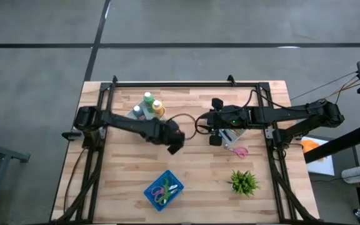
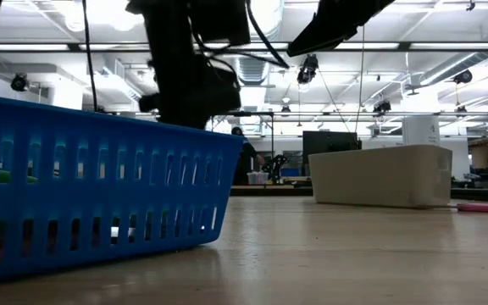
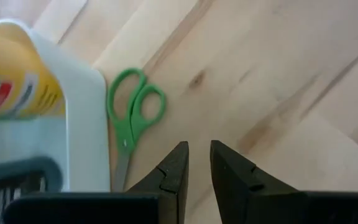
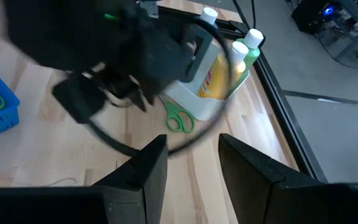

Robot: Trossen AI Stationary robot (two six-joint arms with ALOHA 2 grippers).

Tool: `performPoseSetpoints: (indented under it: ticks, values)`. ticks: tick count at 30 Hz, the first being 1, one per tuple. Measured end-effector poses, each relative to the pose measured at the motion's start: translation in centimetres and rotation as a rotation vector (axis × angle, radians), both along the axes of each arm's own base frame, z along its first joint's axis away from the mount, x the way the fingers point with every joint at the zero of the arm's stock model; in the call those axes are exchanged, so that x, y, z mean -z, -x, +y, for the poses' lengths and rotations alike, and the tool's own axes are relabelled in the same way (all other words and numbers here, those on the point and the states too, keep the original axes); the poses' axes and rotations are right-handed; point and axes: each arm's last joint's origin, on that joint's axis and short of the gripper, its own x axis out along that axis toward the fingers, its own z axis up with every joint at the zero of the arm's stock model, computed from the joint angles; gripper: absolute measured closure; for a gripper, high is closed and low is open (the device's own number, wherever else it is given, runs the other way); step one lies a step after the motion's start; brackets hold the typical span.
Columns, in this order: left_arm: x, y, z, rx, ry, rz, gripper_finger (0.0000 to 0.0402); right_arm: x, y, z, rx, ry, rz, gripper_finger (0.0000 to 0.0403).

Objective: Pick & Place Paint Supplies
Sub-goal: Put the green scissors into the blue bin

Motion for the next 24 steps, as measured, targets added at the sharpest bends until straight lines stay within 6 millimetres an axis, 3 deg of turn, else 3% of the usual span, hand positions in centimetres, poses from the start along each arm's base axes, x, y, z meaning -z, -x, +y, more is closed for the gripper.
performPoseSetpoints:
  ticks: [13,18,24]
  values:
    - [2.0,-0.3,7.1,0.039,0.151,0.077,0.0332,0.0,0.0,0.0,0.000,0.000,0.000,0.0260]
    - [2.2,-0.2,8.3,-0.042,0.159,0.058,0.0332,0.0,0.0,0.0,0.000,0.000,0.000,0.0260]
    - [2.2,-0.2,8.4,-0.083,0.164,0.042,0.0332,0.0,0.0,0.0,0.000,0.000,0.000,0.0260]
